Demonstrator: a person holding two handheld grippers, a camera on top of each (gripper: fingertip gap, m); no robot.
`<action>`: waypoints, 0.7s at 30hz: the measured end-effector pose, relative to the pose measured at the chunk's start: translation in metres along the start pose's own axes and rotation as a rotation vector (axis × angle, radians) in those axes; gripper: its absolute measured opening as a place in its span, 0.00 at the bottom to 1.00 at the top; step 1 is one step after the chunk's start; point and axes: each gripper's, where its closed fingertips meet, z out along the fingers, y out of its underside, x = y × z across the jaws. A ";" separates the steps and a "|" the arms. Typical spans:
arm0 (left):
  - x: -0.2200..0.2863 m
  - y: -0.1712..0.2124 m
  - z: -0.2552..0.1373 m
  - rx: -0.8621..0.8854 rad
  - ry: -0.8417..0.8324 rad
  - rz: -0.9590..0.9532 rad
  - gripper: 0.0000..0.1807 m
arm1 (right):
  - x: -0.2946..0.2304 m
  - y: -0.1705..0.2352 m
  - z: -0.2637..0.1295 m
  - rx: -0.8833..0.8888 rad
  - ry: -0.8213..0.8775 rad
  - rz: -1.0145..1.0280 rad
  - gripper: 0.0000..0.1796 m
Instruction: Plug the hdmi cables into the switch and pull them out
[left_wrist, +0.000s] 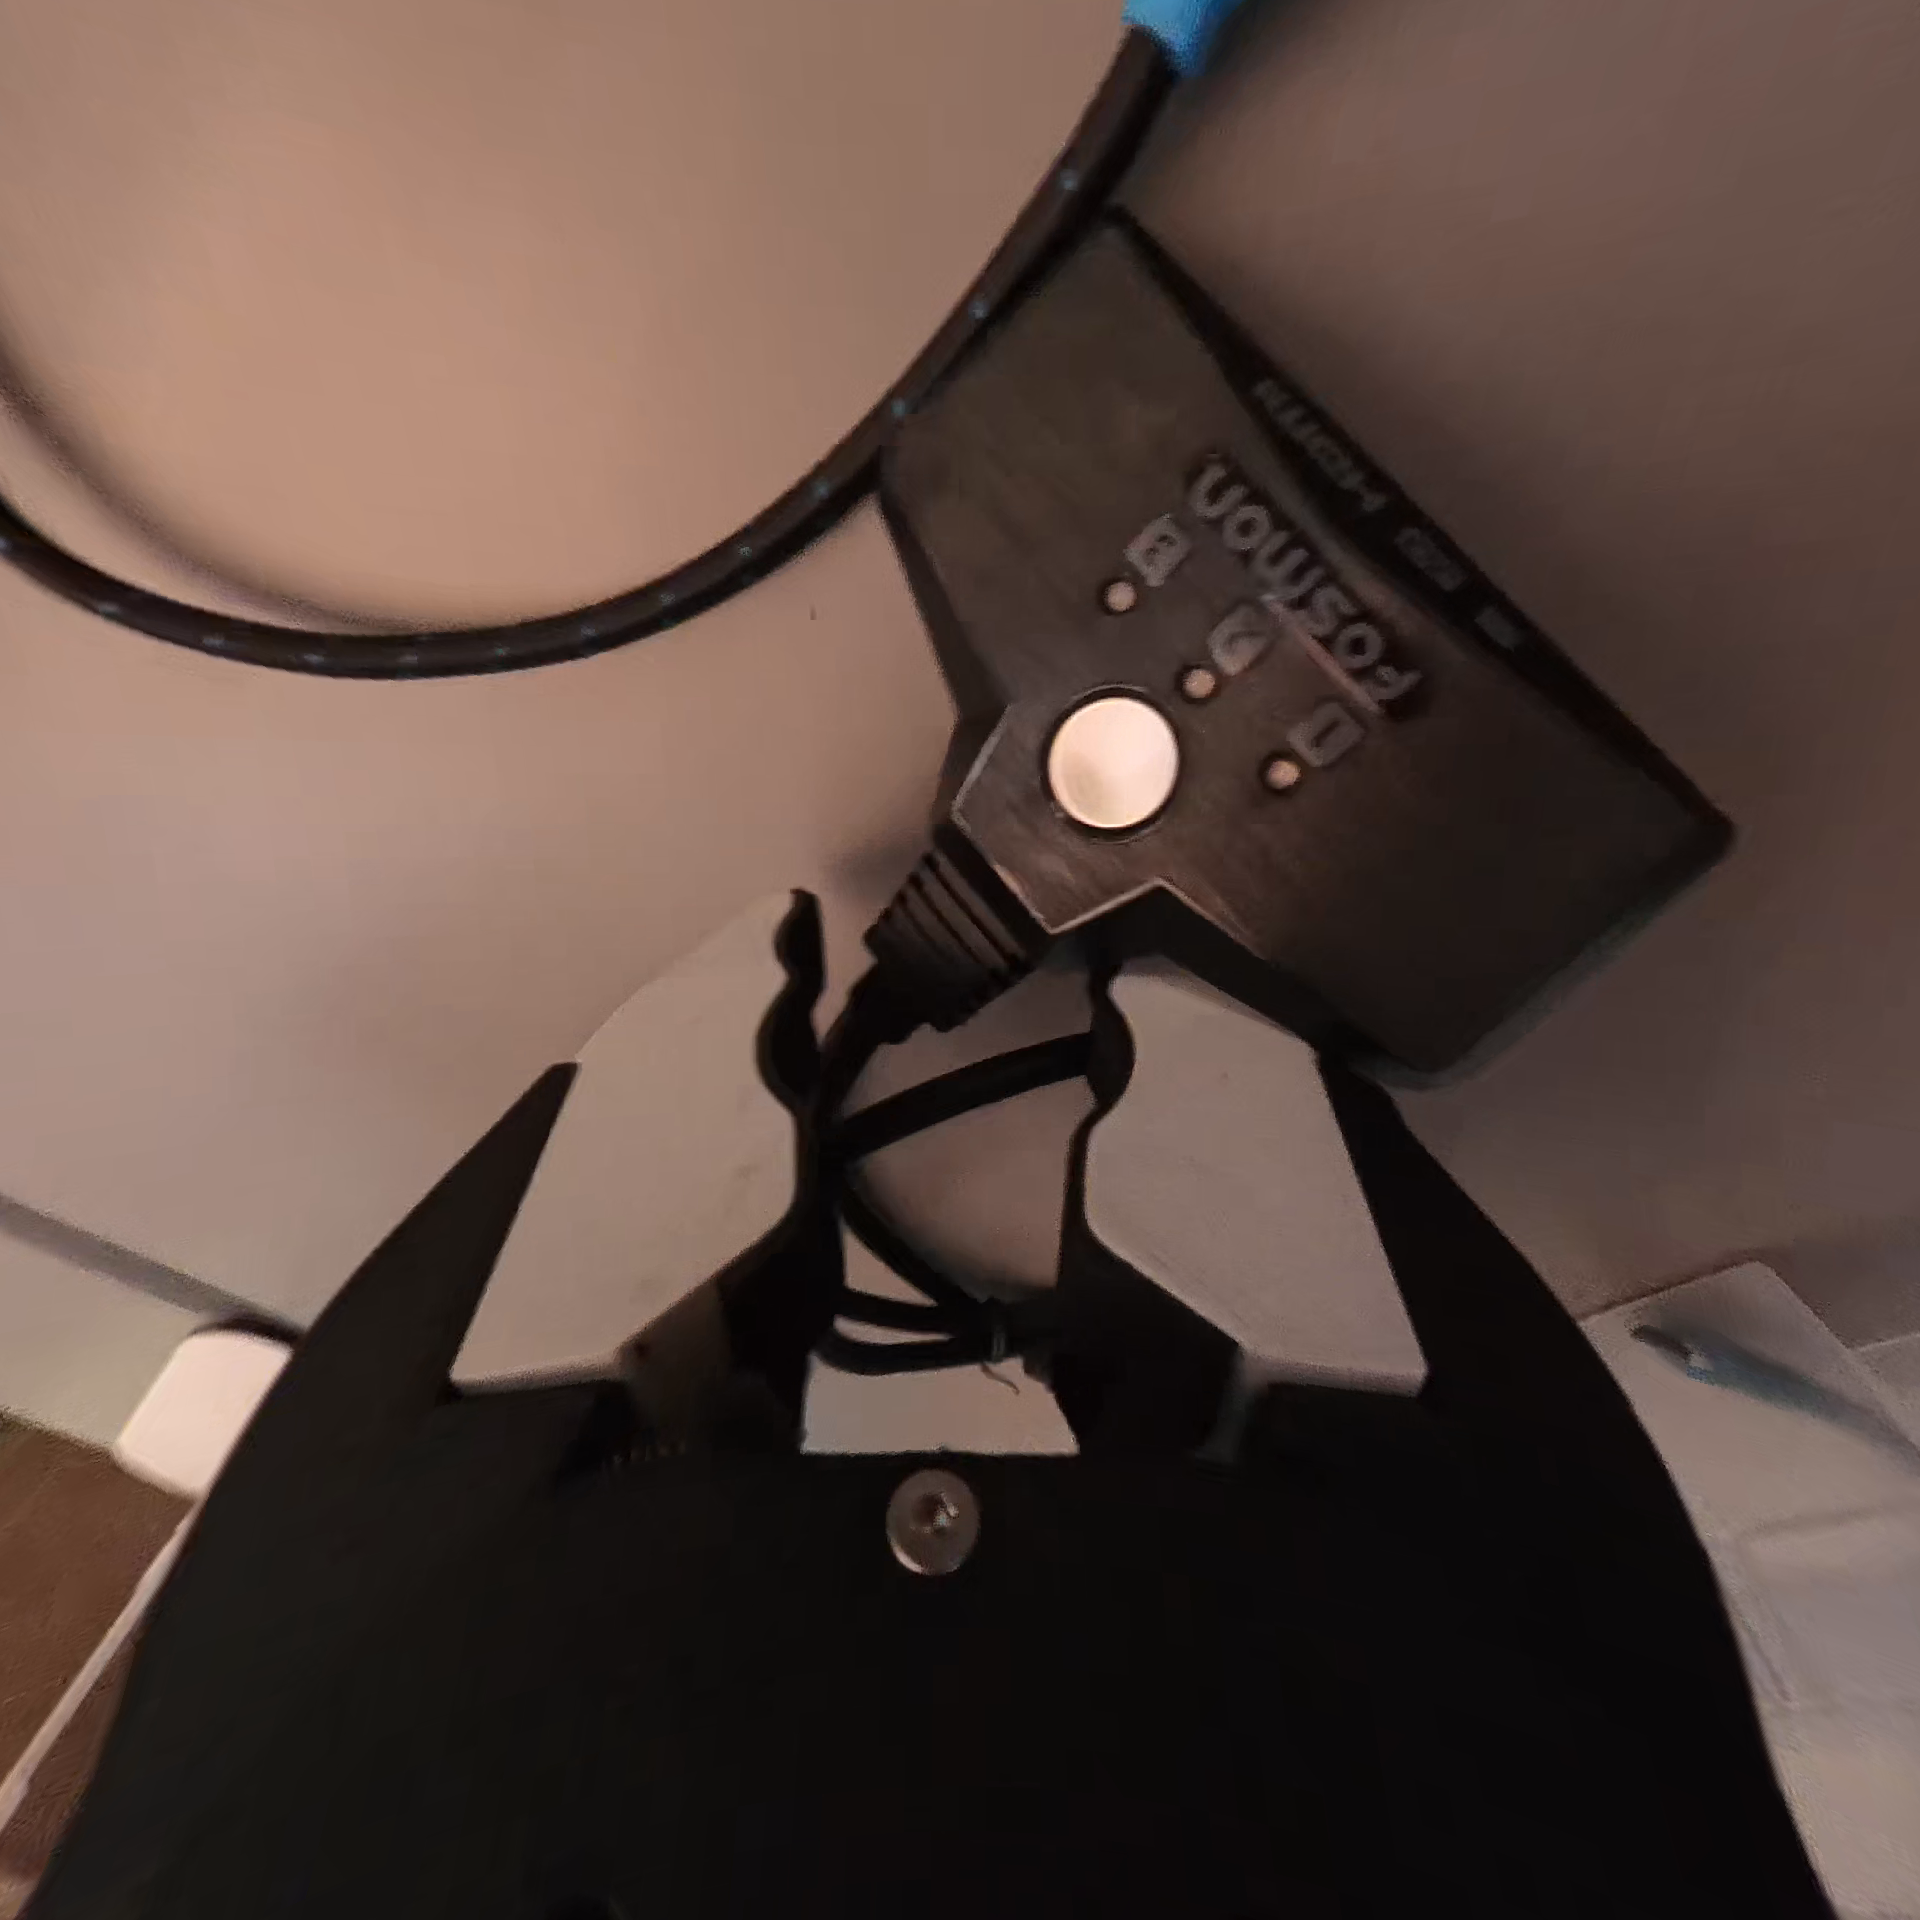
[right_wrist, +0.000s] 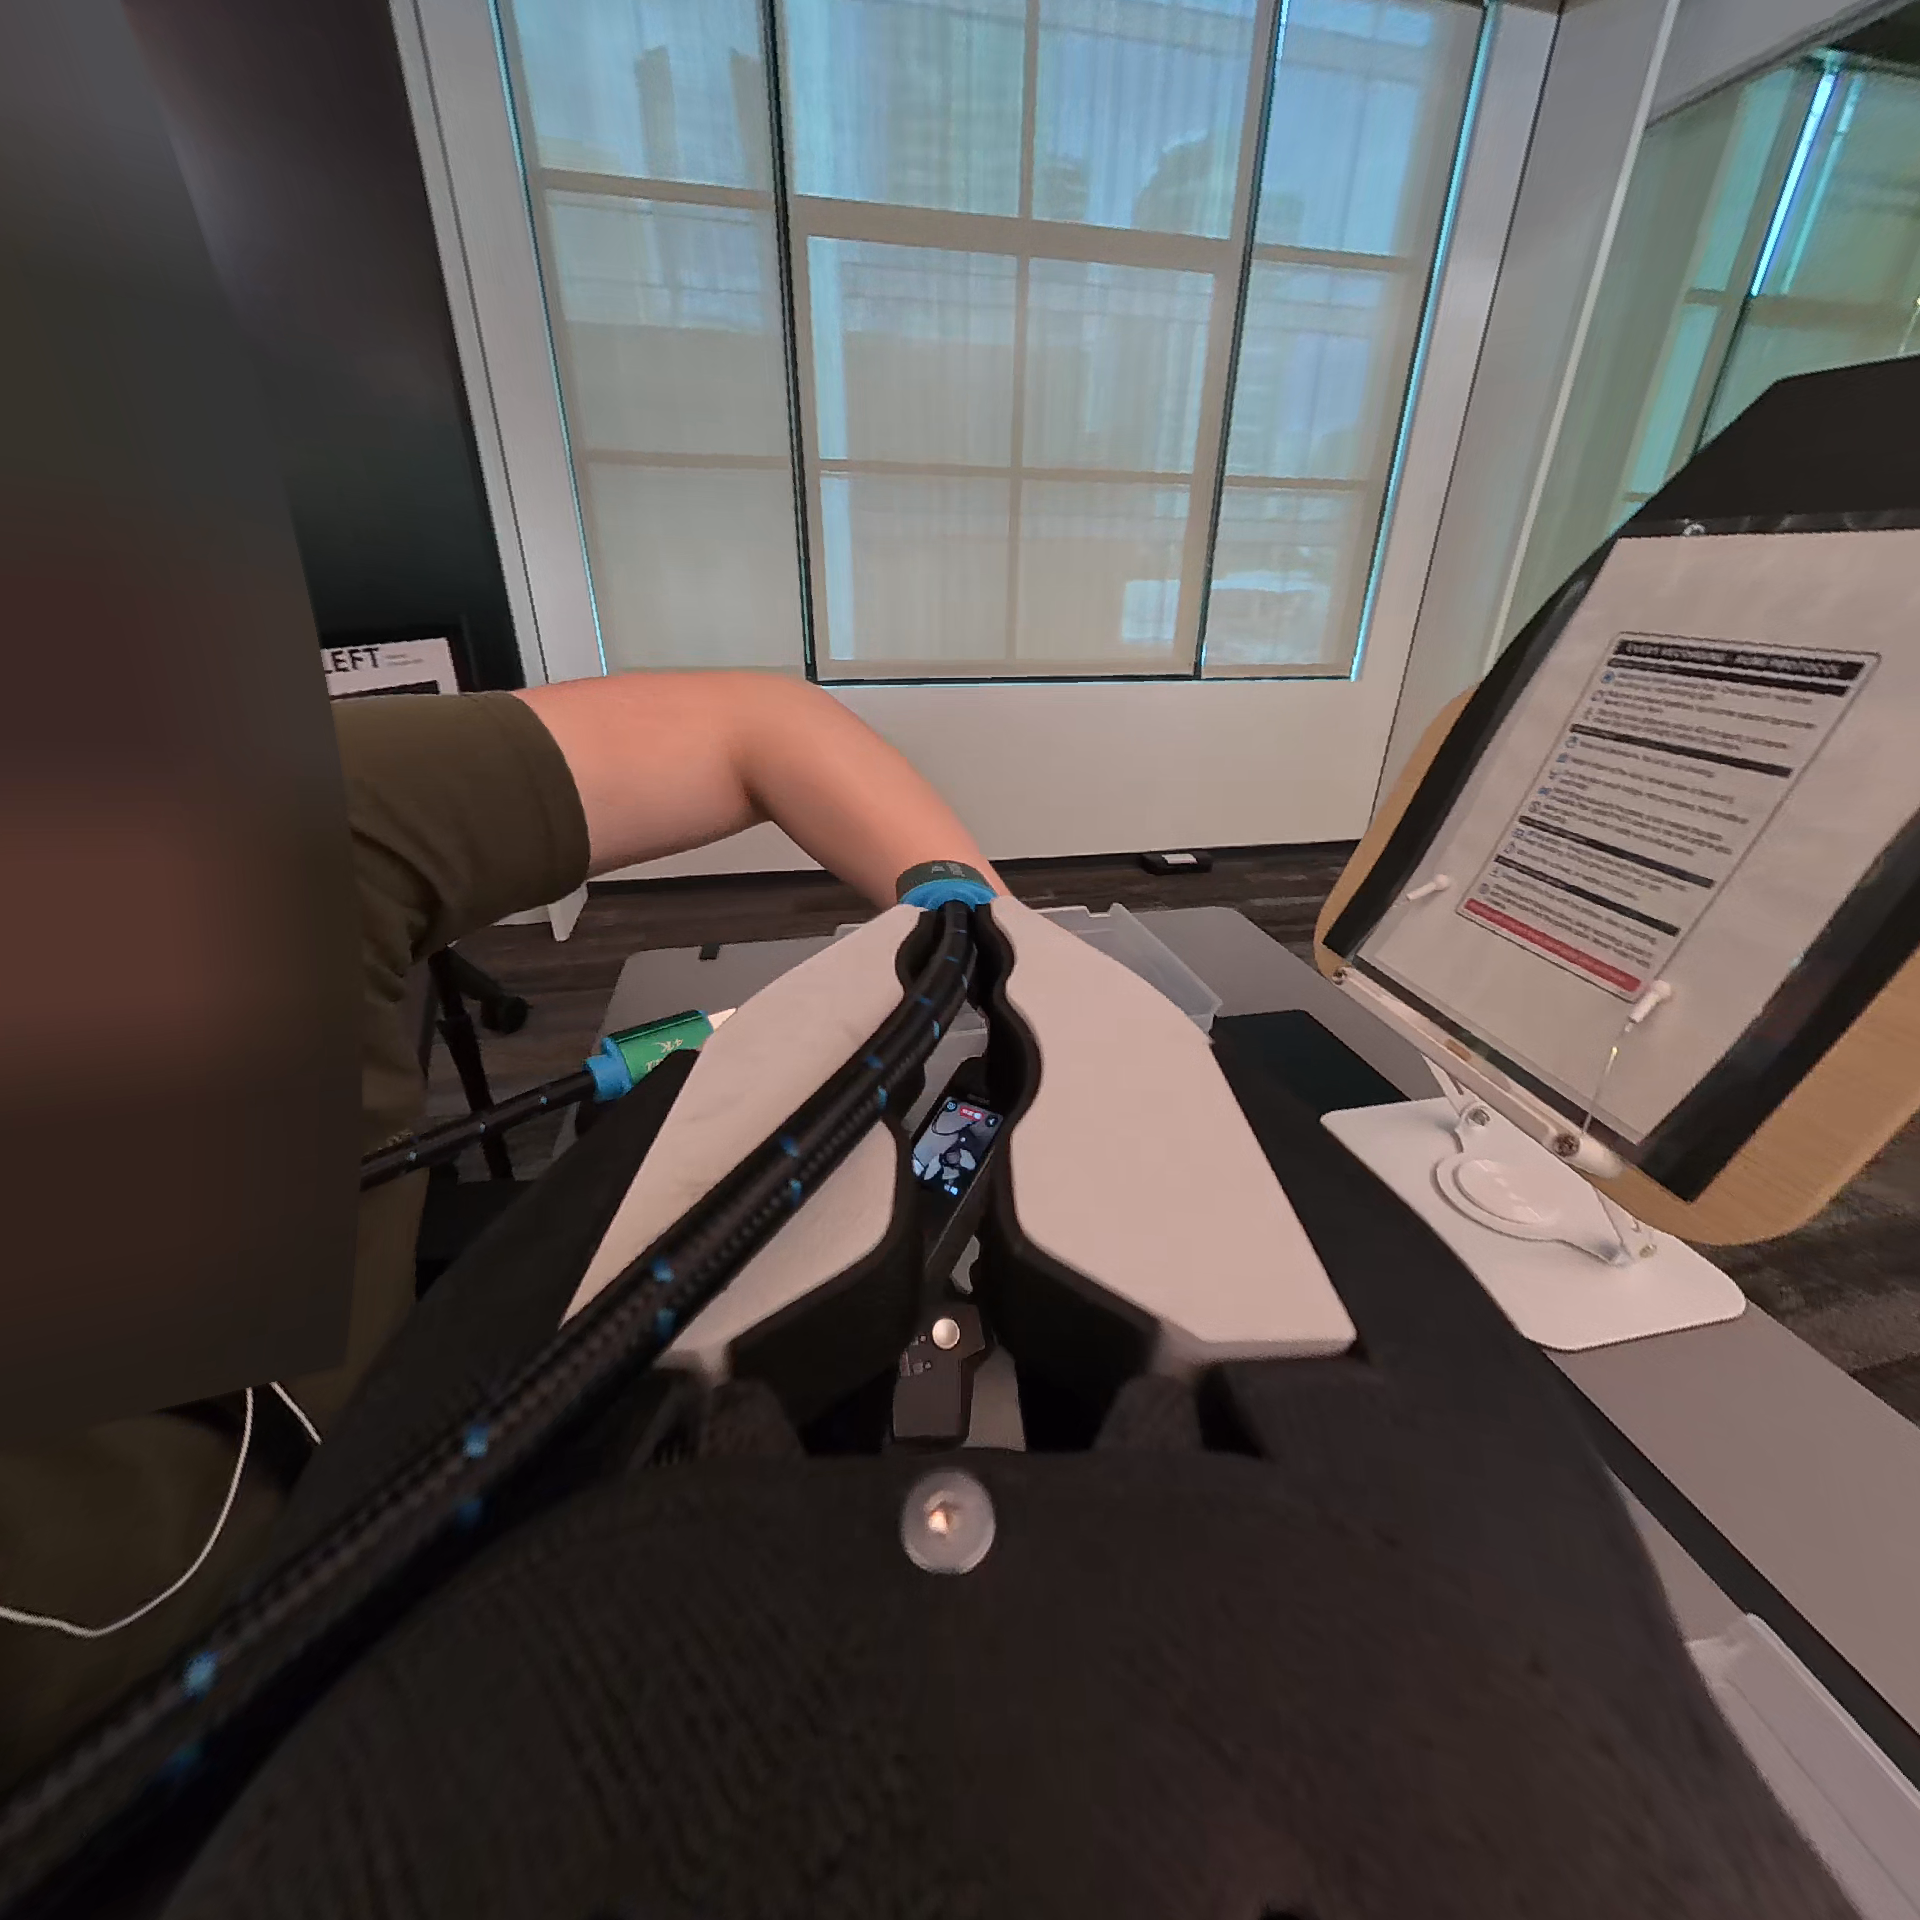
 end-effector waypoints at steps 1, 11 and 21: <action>0.002 -0.002 0.002 0.016 0.021 0.006 0.23 | 0.001 0.001 0.001 -0.003 0.004 0.001 0.04; -0.013 -0.010 -0.019 0.153 -0.112 -0.135 0.14 | 0.003 0.005 0.007 -0.028 0.000 0.003 0.04; -0.047 0.010 -0.133 0.419 -0.648 -0.513 0.14 | -0.011 0.000 -0.005 -0.036 -0.006 -0.045 0.04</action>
